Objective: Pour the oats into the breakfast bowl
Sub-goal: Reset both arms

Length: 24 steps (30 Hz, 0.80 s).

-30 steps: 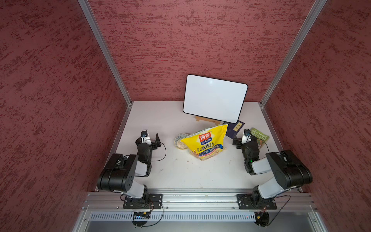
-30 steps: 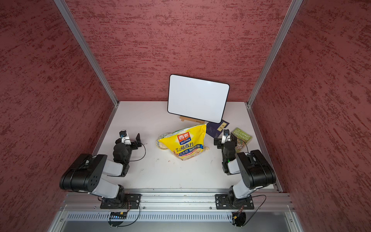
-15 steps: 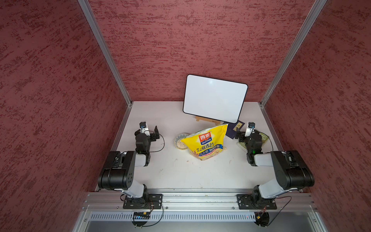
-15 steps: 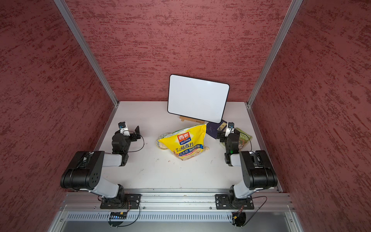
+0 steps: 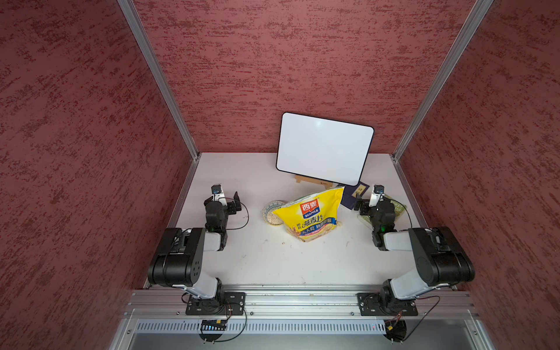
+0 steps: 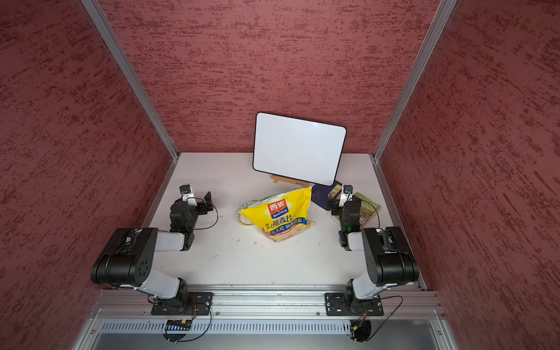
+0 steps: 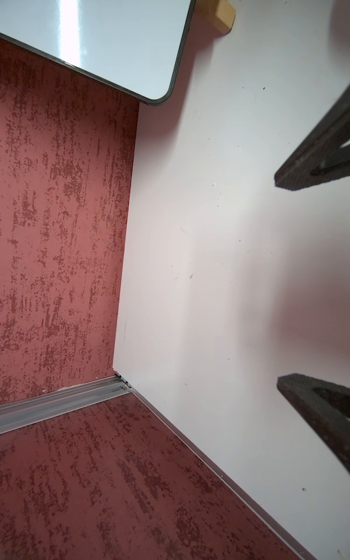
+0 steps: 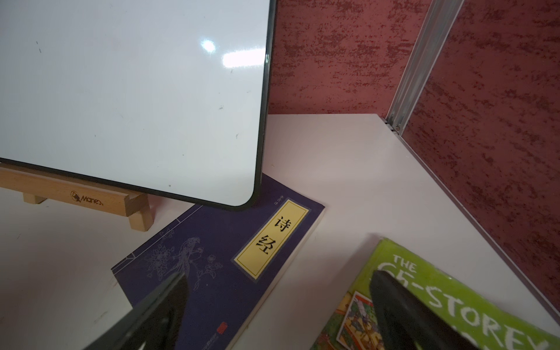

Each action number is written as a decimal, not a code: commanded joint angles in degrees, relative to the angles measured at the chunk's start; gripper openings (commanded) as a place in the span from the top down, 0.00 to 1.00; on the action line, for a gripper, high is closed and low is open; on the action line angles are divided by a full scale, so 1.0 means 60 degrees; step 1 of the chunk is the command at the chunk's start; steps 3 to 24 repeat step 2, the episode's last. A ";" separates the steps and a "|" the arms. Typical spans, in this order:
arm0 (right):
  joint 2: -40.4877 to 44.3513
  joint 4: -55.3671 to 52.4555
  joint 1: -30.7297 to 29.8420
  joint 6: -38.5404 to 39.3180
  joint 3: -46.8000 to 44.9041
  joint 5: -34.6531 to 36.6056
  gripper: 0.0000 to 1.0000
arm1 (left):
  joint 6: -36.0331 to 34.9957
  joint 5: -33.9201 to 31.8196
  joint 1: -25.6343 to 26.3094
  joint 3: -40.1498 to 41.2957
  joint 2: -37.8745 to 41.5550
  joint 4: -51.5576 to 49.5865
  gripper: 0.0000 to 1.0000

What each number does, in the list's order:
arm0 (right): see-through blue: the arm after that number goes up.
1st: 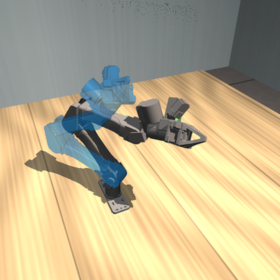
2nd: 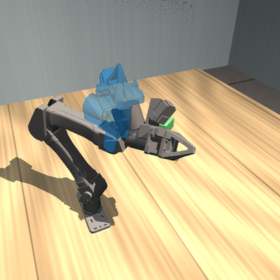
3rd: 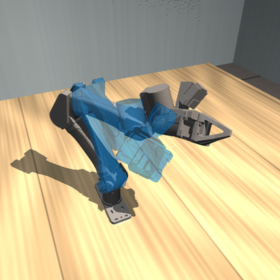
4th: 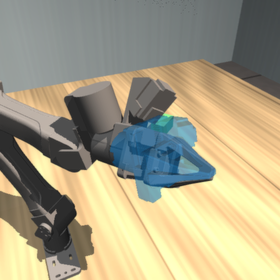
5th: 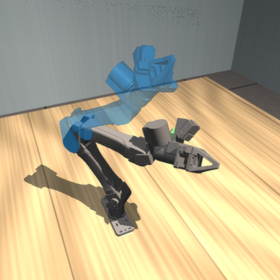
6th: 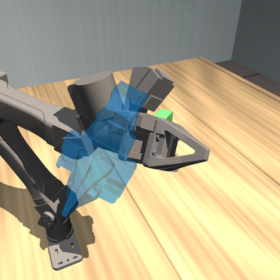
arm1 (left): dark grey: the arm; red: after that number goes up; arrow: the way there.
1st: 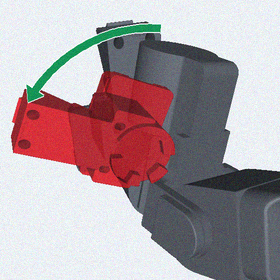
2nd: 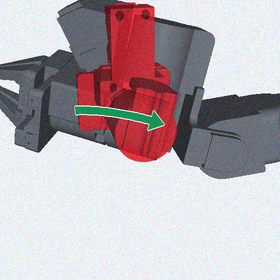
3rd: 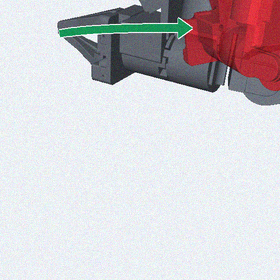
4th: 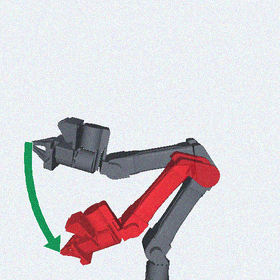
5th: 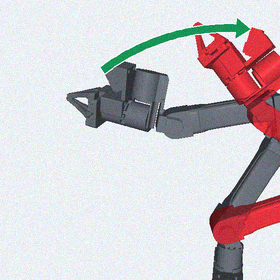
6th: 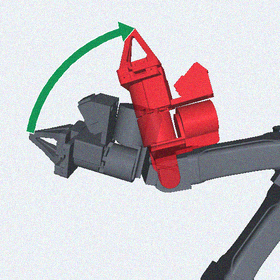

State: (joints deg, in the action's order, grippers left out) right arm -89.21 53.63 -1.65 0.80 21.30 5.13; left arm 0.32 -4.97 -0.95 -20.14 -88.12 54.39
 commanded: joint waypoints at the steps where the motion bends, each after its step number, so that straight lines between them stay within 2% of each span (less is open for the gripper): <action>1: 0.0095 -0.0006 0.0032 -0.0118 0.0038 -0.0102 0.01 | 0.0143 -0.0169 -0.0045 0.0013 0.0090 0.0076 0.00; 24: 0.0100 -0.0004 0.0030 -0.0118 0.0028 -0.0117 0.01 | 0.0131 -0.0168 -0.0030 0.0015 0.0090 0.0072 0.00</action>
